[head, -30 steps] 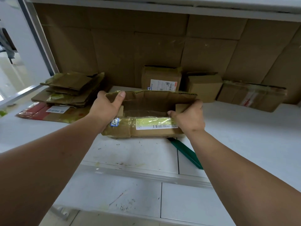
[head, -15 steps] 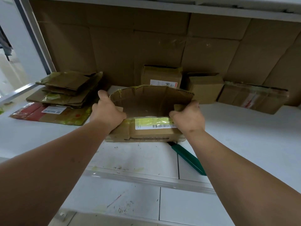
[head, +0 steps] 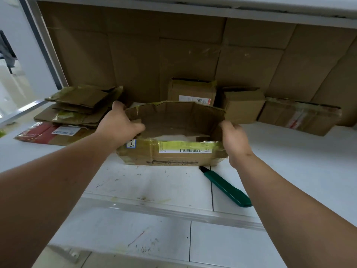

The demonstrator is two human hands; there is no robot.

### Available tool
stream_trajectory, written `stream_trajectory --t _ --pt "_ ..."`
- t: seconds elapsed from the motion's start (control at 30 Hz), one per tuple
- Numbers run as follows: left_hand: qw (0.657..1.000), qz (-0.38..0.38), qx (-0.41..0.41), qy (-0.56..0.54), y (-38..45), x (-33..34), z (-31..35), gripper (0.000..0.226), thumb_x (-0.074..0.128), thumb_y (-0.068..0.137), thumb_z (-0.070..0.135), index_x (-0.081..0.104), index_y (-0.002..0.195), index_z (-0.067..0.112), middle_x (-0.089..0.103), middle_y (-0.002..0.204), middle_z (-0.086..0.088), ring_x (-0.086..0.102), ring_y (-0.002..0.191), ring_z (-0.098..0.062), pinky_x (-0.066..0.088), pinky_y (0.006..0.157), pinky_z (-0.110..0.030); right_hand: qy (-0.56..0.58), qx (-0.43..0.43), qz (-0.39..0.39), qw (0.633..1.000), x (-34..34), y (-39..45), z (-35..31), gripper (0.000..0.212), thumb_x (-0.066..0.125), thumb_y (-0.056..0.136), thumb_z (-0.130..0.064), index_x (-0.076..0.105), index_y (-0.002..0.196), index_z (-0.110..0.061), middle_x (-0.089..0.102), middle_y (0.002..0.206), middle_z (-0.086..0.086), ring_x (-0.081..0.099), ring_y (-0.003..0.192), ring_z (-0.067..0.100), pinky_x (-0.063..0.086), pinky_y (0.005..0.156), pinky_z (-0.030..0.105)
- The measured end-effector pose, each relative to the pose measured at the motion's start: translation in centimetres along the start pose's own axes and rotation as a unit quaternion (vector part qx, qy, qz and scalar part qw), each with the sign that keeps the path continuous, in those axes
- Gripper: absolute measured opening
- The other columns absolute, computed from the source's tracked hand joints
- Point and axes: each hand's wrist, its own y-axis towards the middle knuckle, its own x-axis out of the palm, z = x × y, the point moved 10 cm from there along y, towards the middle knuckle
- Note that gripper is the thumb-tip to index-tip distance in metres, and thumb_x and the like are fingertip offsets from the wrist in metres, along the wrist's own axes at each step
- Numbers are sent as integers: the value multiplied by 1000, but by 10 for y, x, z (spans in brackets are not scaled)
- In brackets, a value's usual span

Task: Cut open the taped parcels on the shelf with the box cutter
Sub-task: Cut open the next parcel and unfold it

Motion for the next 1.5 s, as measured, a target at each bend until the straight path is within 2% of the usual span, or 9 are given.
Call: stream_trajectory --t 0.17,0.27,0.4,0.57,0.77,1.0,1.2,1.33,1.5 --pt "991 -15 -43 -124 -1 -13 -5 41 64 87 27 38 118 21 58 93 -10 60 80 -26 46 57 -32 122 132 -26 983 -6 -8 23 41 50 95 -42 55 130 -20 57 126 3 52 116 24 42 93 37" --pt "979 -18 -55 -195 -5 -16 -14 31 46 95 25 42 125 22 55 103 -12 58 91 -30 51 70 -39 121 138 -26 983 -11 -14 24 47 48 96 -40 49 138 -19 50 142 5 46 128 26 36 108 40" --pt "963 -2 -71 -260 -12 -22 -27 39 37 88 21 56 120 32 59 113 -12 58 104 -33 49 95 -51 65 124 -32 990 -14 -19 19 27 49 95 -25 54 119 -15 50 128 10 48 99 22 35 85 38" --pt "913 13 -133 -385 -25 -22 -42 38 34 90 18 63 113 28 66 111 -15 66 98 -34 59 77 -48 33 35 -46 998 -8 -26 6 50 45 96 -5 45 143 -23 44 118 -6 42 110 16 34 86 30" --pt "971 -18 -61 -231 -26 -21 -34 38 35 100 14 59 125 32 60 116 -5 59 104 -27 49 97 -44 43 -16 -20 999 -11 -38 -10 43 35 98 -5 56 91 -42 56 90 -20 50 85 5 39 61 18" --pt "972 39 -83 -215 -26 -33 -47 31 44 103 30 53 132 36 59 94 4 59 79 -17 54 69 -34 18 -102 -68 992 3 -58 -21 56 37 97 2 55 124 -43 60 127 -4 59 110 11 55 95 34" --pt "910 8 -183 -372 -36 -16 -69 39 44 104 25 44 139 42 71 104 -2 74 81 -16 60 60 -32 -64 -174 -96 978 12 -74 -27 58 39 96 6 57 134 -33 52 141 -11 41 135 10 28 117 23" --pt "871 14 -209 -444 -35 -15 -78 61 41 101 2 33 147 42 64 122 -8 74 82 -21 62 69 -38 -128 -204 -92 966 19 -81 -27 56 39 97 3 52 141 -29 45 150 -11 35 139 6 16 99 -5" --pt "930 -9 -205 -306 -40 -10 -82 48 32 102 9 47 140 35 60 122 -8 66 90 -17 57 66 -33 -197 -233 -88 948 34 -95 -26 65 39 91 10 42 148 -19 37 156 -4 29 145 9 14 112 11"
